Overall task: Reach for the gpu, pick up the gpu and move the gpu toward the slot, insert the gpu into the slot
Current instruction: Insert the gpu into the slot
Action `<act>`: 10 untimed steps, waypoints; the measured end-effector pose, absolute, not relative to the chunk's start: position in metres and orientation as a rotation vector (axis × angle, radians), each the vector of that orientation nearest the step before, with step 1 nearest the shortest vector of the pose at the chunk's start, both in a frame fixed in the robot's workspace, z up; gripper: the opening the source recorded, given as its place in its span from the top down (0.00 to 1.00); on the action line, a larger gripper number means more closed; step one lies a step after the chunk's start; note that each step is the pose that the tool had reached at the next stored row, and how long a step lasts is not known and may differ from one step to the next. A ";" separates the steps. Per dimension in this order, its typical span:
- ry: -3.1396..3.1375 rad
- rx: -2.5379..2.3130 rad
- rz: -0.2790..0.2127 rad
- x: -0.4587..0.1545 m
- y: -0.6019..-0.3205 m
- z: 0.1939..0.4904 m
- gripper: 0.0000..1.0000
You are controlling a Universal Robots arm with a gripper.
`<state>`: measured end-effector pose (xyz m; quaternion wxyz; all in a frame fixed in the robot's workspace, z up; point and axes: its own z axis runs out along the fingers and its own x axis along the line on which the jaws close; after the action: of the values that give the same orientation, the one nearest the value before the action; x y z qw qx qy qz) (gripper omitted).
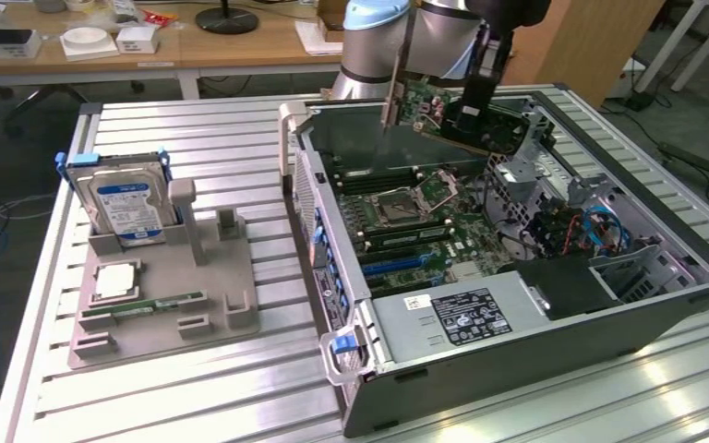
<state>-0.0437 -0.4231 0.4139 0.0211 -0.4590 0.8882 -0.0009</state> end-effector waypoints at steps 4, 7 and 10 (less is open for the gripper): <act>2.728 -1.471 -0.002 -0.044 -0.423 0.414 0.73; 2.707 -1.510 -0.001 -0.044 -0.423 0.414 0.73; 2.684 -1.550 0.000 -0.044 -0.423 0.414 0.73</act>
<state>-0.0437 -0.4233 0.4137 0.0211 -0.4999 0.8658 0.0000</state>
